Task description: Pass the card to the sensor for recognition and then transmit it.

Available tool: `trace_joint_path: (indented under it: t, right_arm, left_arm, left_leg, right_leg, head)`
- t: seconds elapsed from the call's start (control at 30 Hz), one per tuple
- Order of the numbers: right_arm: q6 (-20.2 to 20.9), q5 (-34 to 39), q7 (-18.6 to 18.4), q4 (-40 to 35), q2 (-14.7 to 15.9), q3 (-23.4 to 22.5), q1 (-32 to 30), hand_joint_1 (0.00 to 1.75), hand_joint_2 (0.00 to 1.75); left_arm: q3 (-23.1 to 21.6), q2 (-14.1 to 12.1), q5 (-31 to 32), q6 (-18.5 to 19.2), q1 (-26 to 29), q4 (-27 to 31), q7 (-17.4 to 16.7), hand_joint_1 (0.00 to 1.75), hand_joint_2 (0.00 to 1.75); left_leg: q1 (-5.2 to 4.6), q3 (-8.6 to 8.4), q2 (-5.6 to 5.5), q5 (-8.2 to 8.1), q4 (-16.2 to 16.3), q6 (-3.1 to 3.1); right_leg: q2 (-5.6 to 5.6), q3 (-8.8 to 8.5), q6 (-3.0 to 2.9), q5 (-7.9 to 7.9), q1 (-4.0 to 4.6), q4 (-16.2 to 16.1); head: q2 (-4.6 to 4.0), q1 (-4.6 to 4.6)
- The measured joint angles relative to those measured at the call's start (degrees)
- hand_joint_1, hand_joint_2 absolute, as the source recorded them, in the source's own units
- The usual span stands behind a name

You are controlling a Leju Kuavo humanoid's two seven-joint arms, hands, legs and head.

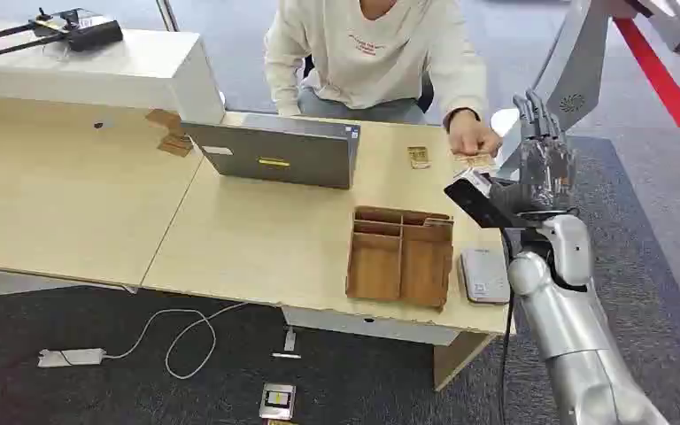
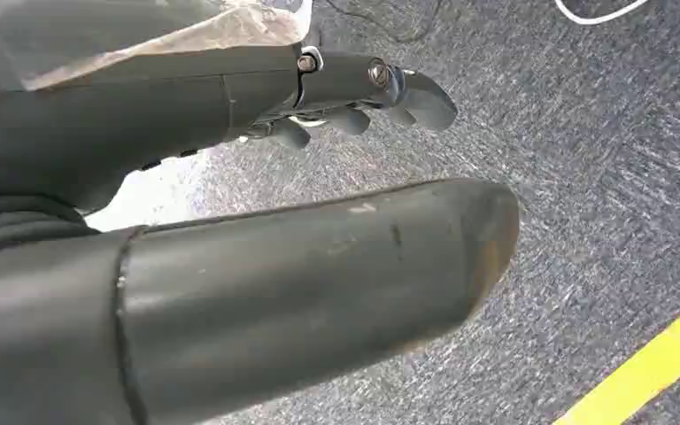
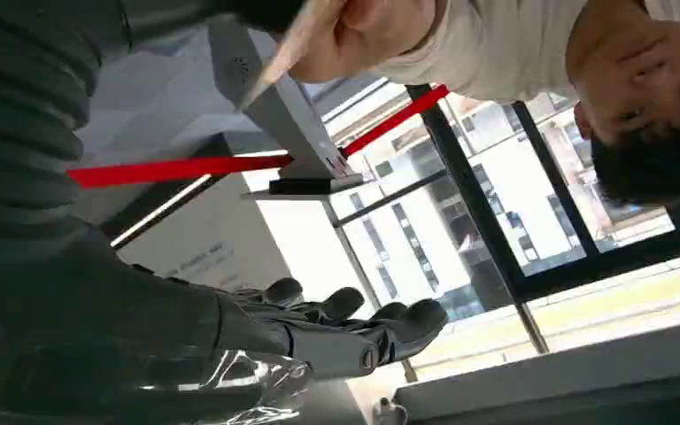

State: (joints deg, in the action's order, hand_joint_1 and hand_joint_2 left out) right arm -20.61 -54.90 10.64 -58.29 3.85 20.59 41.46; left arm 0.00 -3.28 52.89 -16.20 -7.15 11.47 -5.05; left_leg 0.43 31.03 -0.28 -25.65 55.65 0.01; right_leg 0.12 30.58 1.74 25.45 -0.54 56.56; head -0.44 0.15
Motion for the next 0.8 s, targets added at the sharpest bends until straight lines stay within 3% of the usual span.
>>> trace_joint_path:
  t: [0.37, 0.8]
  right_arm:
    - [3.7, 1.7, -0.2, 0.6, 0.1, 0.0, 0.1, 1.75, 1.75]
    - [3.5, 2.1, -1.0, 0.5, 0.9, 0.0, -0.2, 1.75, 1.75]
  left_arm:
    - [0.0, 0.0, -0.1, 0.1, 0.0, 0.0, 0.0, 0.0, 0.0]
    - [0.0, 0.0, 0.2, 0.1, 0.0, 0.0, -0.1, 0.0, 0.0]
  left_leg:
    - [0.0, -0.01, 0.01, 0.0, 0.0, 0.0]
    - [0.0, 0.0, 0.02, 0.0, 0.0, 0.0]
  right_leg:
    - [0.0, 0.02, 0.0, 0.0, 0.0, 0.0]
    - [0.0, 0.04, 0.0, 0.0, 0.0, 0.0]
  head:
    - [0.0, 0.0]
    - [0.0, 0.0]
